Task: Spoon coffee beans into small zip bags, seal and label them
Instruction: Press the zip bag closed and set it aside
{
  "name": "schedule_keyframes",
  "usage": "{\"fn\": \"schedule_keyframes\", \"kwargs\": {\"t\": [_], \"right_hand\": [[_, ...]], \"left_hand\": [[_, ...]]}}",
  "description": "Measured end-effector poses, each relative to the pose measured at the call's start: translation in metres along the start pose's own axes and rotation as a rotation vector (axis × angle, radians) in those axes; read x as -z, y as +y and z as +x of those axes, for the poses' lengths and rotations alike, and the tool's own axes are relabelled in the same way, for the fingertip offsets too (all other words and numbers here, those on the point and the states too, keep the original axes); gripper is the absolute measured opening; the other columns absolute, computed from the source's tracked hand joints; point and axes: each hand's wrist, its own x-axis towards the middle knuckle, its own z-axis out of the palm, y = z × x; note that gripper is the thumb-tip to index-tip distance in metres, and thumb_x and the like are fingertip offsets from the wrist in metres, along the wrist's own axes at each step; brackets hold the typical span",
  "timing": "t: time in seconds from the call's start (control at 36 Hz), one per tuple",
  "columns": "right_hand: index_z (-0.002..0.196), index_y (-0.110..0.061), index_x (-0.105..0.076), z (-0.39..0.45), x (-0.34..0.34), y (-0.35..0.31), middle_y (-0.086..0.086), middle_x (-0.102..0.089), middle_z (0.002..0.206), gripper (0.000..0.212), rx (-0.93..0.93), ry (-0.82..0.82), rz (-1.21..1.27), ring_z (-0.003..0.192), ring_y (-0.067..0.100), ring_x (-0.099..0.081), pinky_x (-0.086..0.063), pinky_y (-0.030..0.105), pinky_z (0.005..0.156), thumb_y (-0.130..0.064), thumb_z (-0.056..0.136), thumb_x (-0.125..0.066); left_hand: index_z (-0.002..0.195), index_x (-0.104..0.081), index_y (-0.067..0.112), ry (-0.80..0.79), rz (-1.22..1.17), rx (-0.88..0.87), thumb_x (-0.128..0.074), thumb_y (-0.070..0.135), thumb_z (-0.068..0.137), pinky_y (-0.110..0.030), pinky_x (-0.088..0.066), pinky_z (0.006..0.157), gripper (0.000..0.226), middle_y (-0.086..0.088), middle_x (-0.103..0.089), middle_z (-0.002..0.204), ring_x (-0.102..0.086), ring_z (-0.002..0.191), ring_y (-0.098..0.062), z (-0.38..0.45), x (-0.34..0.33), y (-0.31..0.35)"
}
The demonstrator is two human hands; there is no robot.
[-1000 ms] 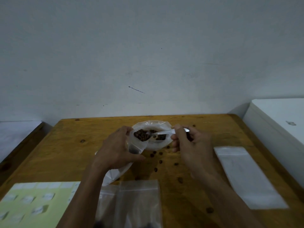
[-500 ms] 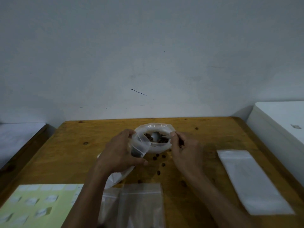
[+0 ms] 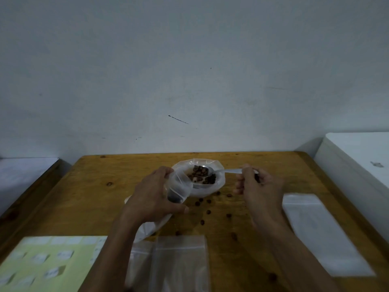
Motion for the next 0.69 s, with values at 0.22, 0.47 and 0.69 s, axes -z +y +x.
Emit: {"fn": "schedule_keyframes", "kwargs": {"t": [0.22, 0.47, 0.69], "right_hand": [[0.088, -0.022, -0.073, -0.018, 0.001, -0.021, -0.001, -0.069, 0.066, 0.017, 0.249, -0.183, -0.113, 0.054, 0.010, -0.064, -0.054, 0.027, 0.053, -0.025, 0.099, -0.060], [0.102, -0.018, -0.072, -0.017, -0.004, -0.012, -0.004, -0.067, 0.077, 0.018, 0.510, -0.091, -0.299, 0.067, 0.012, -0.065, -0.057, 0.032, 0.055, -0.023, 0.101, -0.055], [0.100, -0.015, -0.074, -0.002, -0.006, 0.006, -0.014, -0.064, 0.074, 0.019, 0.305, -0.191, -0.598, 0.067, -0.003, -0.058, -0.041, 0.005, 0.054, -0.024, 0.100, -0.057]], "left_hand": [[0.138, -0.039, 0.027, 0.006, -0.060, 0.004, -0.090, 0.052, 0.055, -0.038, -0.052, 0.091, 0.101, 0.006, -0.053, 0.133, -0.052, 0.113, -0.016, 0.000, 0.001, -0.001], [0.133, -0.041, 0.027, 0.073, -0.114, 0.003, -0.090, 0.049, 0.058, -0.016, -0.040, 0.066, 0.093, 0.013, -0.050, 0.116, -0.052, 0.100, -0.010, -0.008, 0.007, -0.002], [0.140, -0.037, 0.024, 0.181, -0.224, 0.000, -0.089, 0.055, 0.052, -0.014, -0.038, 0.067, 0.106, 0.011, -0.051, 0.125, -0.049, 0.105, -0.008, -0.020, 0.016, 0.001]]}}
